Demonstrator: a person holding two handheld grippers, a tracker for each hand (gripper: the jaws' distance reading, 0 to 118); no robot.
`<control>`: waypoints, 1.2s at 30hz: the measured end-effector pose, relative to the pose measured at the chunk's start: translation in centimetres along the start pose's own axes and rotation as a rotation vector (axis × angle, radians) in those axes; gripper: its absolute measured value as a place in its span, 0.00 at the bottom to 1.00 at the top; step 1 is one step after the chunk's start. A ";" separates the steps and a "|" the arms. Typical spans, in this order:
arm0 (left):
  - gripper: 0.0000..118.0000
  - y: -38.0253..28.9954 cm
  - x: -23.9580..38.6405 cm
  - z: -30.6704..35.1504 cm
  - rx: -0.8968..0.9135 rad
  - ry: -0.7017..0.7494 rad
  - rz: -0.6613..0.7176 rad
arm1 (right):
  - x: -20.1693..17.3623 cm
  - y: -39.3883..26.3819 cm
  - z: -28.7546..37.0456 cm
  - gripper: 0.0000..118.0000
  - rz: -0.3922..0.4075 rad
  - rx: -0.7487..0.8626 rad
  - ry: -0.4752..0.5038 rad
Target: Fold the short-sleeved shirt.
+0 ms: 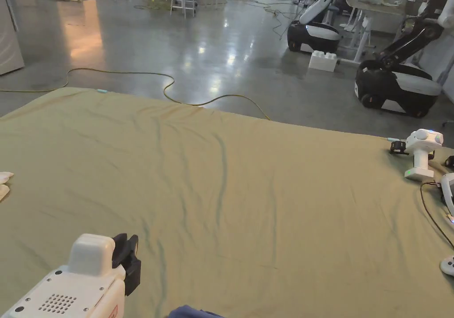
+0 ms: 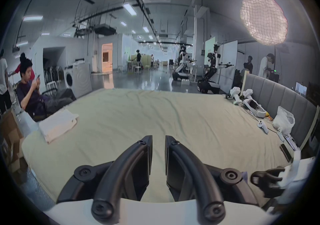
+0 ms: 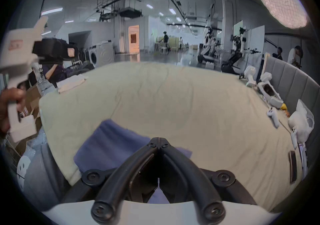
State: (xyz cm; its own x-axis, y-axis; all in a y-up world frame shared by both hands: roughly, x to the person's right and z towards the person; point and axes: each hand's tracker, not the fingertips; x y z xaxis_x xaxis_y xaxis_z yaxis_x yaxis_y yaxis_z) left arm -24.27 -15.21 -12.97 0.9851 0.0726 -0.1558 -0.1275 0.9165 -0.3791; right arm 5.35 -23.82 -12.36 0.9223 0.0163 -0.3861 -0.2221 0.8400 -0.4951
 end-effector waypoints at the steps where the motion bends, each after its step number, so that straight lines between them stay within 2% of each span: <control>1: 0.15 -0.6 -0.5 0.3 -0.021 -0.002 0.016 | -0.1 -0.5 -0.8 0.00 -0.001 0.004 -0.011; 6: 0.16 -3.4 -3.0 -0.1 -0.200 -0.107 0.132 | 0.2 -2.5 -4.0 0.00 -0.035 -0.114 -0.085; 7: 0.20 -3.8 -3.4 -0.3 -0.239 -0.129 0.153 | 0.3 -2.7 -4.2 0.00 -0.039 -0.114 -0.093; 9: 0.38 -4.8 -4.5 -1.1 -0.334 -0.216 0.236 | 0.5 -2.9 -4.5 0.00 -0.043 -0.123 -0.108; 11: 0.50 -5.7 -5.5 -1.8 -0.393 -0.290 0.315 | 0.6 -2.9 -4.4 0.00 -0.048 -0.125 -0.105; 14: 0.57 -6.7 -6.4 -3.2 -0.489 -0.382 0.403 | 0.6 -2.8 -4.4 0.00 -0.041 -0.134 -0.102; 19: 0.57 -9.2 -6.8 -7.2 -0.680 -0.623 0.552 | 0.9 -2.7 -4.4 0.00 -0.041 -0.142 -0.093; 23: 0.58 -12.2 -6.3 -10.3 -0.819 -0.744 0.628 | 1.0 -2.6 -4.3 0.00 -0.049 -0.148 -0.086; 27: 0.58 -14.9 -5.2 -12.3 -0.894 -0.860 0.747 | 1.0 -2.6 -4.2 0.00 -0.046 -0.148 -0.083; 29: 0.58 -15.0 -4.9 -12.5 -0.844 -0.889 0.818 | 1.1 -2.6 -4.2 0.00 -0.052 -0.150 -0.082; 36: 0.56 -14.6 -2.1 -13.1 -0.838 -0.917 0.727 | 1.3 -2.7 -4.3 0.00 -0.070 -0.148 -0.077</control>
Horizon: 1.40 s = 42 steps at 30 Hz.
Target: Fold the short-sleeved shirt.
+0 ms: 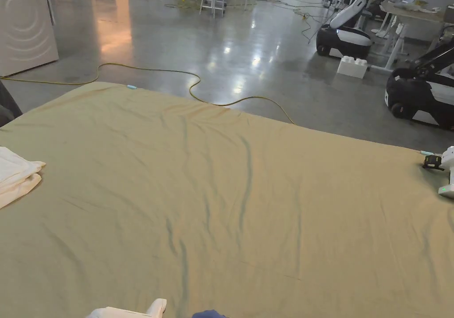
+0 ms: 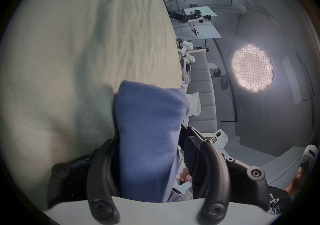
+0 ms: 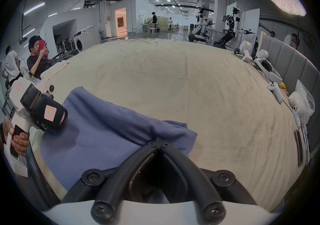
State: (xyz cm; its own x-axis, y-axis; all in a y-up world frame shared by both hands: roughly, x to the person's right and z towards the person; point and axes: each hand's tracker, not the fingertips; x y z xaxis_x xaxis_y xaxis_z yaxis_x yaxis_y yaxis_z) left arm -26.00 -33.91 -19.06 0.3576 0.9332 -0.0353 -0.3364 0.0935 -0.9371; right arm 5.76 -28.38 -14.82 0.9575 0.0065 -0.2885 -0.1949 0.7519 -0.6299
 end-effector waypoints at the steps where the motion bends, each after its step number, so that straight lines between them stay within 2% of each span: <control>1: 0.54 0.2 0.0 0.0 0.000 0.007 0.003 | 0.0 0.0 0.0 0.00 -0.005 0.002 0.000; 2: 0.43 0.2 0.2 -0.1 -0.001 0.036 -0.011 | 0.0 -0.1 0.0 0.00 -0.008 0.004 -0.001; 3: 0.27 0.0 0.5 0.0 0.019 0.079 -0.030 | 0.0 -0.1 0.0 0.00 -0.009 0.006 -0.002; 4: 0.24 0.0 0.5 0.1 0.030 0.129 -0.043 | 0.0 -0.2 0.0 0.00 -0.008 0.008 -0.006; 5: 0.23 -0.3 0.6 0.2 0.033 0.144 0.001 | 0.0 -0.2 0.0 0.00 -0.010 0.014 0.006; 6: 0.22 -0.6 0.6 0.2 0.035 0.095 0.014 | -0.2 -0.2 -0.1 0.00 -0.004 0.015 -0.003; 9: 0.20 -1.0 1.5 0.6 0.054 0.106 -0.035 | -0.4 -0.1 0.0 0.00 0.011 0.017 -0.009; 13: 0.19 -0.1 3.0 2.3 0.059 0.049 0.004 | 0.3 1.6 1.2 0.00 0.004 0.044 -0.004; 14: 0.19 0.2 3.7 3.2 0.061 0.053 -0.016 | 0.6 2.6 1.8 0.00 0.014 0.079 -0.033; 17: 0.19 2.0 5.3 7.2 0.079 0.096 -0.078 | 2.7 6.2 3.4 0.00 -0.008 0.171 -0.029; 21: 0.19 4.6 6.9 14.4 0.130 0.198 -0.121 | 5.7 11.4 5.7 0.00 0.025 0.300 -0.088; 29: 0.19 8.8 9.3 28.6 0.208 0.516 -0.147 | 12.4 17.8 8.0 0.00 -0.020 0.401 -0.221; 32: 0.19 9.5 8.9 32.8 0.254 0.589 -0.096 | 14.4 18.7 8.2 0.00 -0.035 0.402 -0.256; 39: 0.19 8.5 7.4 35.8 0.283 0.750 0.075 | 16.8 18.1 8.5 0.00 -0.077 0.391 -0.306; 40: 0.22 8.4 7.1 35.7 0.281 0.772 0.092 | 17.0 17.9 8.4 0.00 -0.083 0.386 -0.307; 42: 0.42 8.1 7.3 35.2 0.278 0.823 0.105 | 17.1 17.6 8.0 0.00 -0.092 0.372 -0.306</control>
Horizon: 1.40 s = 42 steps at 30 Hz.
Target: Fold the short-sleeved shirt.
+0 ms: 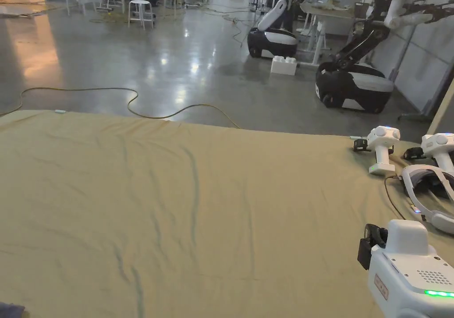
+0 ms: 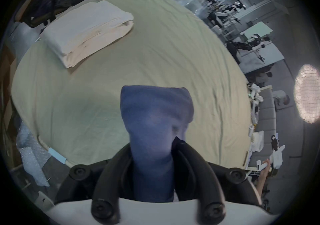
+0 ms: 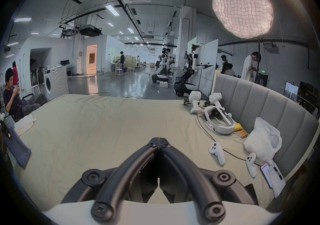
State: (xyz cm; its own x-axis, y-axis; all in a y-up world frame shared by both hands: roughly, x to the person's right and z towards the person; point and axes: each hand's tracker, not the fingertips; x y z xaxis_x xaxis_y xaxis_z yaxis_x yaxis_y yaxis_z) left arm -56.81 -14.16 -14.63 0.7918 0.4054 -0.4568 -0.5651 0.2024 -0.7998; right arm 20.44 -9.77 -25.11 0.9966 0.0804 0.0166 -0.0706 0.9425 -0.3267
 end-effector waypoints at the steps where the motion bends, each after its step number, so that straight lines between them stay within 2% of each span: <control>1: 0.55 -0.2 0.3 0.0 0.006 0.032 -0.020 | 0.0 -0.2 -0.1 0.00 -0.002 -0.010 0.004; 2: 0.58 -0.5 0.8 0.2 0.009 0.066 -0.039 | -0.1 -0.4 -0.2 0.00 -0.002 -0.016 0.008; 4: 0.58 -0.1 0.7 1.1 0.053 0.176 -0.081 | -0.3 -0.8 -0.4 0.00 0.003 -0.024 0.014; 11: 0.58 0.0 1.6 6.4 0.277 0.365 -0.138 | -1.0 -1.5 -0.8 0.00 0.009 -0.037 0.048; 14: 0.58 -1.4 4.0 8.1 0.420 0.280 -0.200 | -1.2 -1.7 -0.9 0.00 -0.006 -0.037 0.062; 20: 0.58 -4.9 9.8 6.0 0.633 0.096 -0.294 | -1.8 -2.2 -1.1 0.00 -0.034 -0.039 0.083; 21: 0.58 -5.4 11.3 5.7 0.703 0.153 -0.377 | -2.0 -2.1 -1.1 0.00 -0.038 -0.038 0.087; 25: 0.58 -8.3 17.8 1.7 0.780 0.110 -0.482 | -2.8 -1.8 -0.9 0.00 -0.048 -0.017 0.096; 28: 0.56 -10.4 22.9 -1.2 0.889 0.133 -0.574 | -3.3 -1.2 -0.5 0.00 -0.058 0.008 0.103; 30: 0.52 -11.6 26.3 -2.9 0.934 0.104 -0.577 | -3.8 -0.8 -0.2 0.00 -0.063 0.028 0.107; 31: 0.45 -12.2 27.7 -3.6 0.945 0.084 -0.602 | -4.0 -0.6 0.0 0.00 -0.063 0.037 0.104; 32: 0.32 -12.4 29.2 -4.1 0.953 0.078 -0.614 | -4.2 -0.4 0.2 0.00 -0.062 0.050 0.105; 33: 0.25 -12.7 30.4 -4.6 0.959 0.082 -0.620 | -4.3 -0.3 0.4 0.00 -0.061 0.061 0.103; 36: 0.24 -13.3 33.2 -6.2 0.968 0.076 -0.628 | -4.8 0.2 1.1 0.00 -0.055 0.096 0.098; 39: 0.05 -14.5 35.4 -7.3 1.016 0.103 -0.651 | -5.2 0.3 1.8 0.00 -0.052 0.129 0.096; 40: 0.04 -14.8 35.6 -7.6 1.033 0.137 -0.654 | -5.4 0.3 2.0 0.00 -0.052 0.137 0.092; 42: 0.02 -14.9 35.5 -7.9 1.025 0.086 -0.647 | -5.6 0.2 2.3 0.00 -0.055 0.149 0.091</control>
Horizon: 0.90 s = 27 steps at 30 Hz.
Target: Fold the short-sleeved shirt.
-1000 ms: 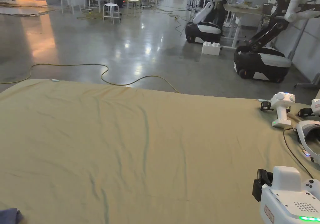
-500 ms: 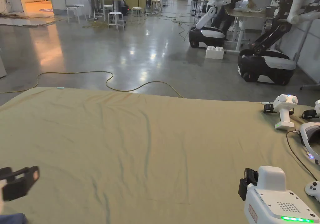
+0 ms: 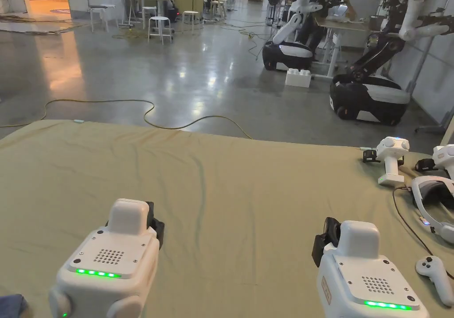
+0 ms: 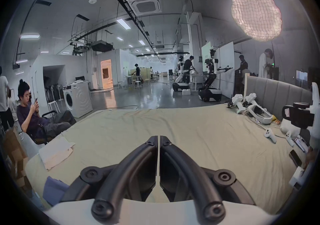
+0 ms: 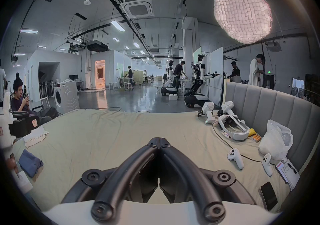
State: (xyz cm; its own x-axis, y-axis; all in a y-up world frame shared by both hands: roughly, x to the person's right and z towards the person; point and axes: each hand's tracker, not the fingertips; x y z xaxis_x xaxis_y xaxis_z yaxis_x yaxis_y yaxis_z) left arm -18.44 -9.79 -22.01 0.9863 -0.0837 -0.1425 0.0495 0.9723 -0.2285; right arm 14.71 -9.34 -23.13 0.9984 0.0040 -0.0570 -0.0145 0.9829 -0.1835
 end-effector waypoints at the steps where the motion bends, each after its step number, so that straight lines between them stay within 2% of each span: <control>1: 0.02 0.0 0.9 0.5 0.006 -0.014 0.015 | -0.1 -0.1 0.1 0.00 -0.003 0.007 0.001; 10: 0.02 -0.5 0.5 1.1 0.040 0.030 0.035 | -0.8 -0.4 0.2 0.00 -0.006 0.027 0.003; 11: 0.02 -0.9 0.3 1.1 0.017 0.018 0.101 | -0.9 -0.4 0.3 0.00 -0.007 0.029 0.005; 14: 0.02 -0.9 -0.2 1.3 0.014 0.019 0.131 | -1.1 -0.3 0.4 0.00 -0.001 0.032 0.011; 27: 0.04 -0.5 0.6 1.4 0.019 -0.006 0.103 | -1.6 -0.8 0.6 0.00 0.016 0.017 0.002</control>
State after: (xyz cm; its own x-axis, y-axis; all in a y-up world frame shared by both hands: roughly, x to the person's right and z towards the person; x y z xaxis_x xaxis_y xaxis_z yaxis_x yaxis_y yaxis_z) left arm -17.68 -10.01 -20.62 0.9872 0.0184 -0.1587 -0.0495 0.9797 -0.1945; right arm 13.17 -9.98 -22.30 0.9979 0.0192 -0.0614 -0.0292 0.9857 -0.1662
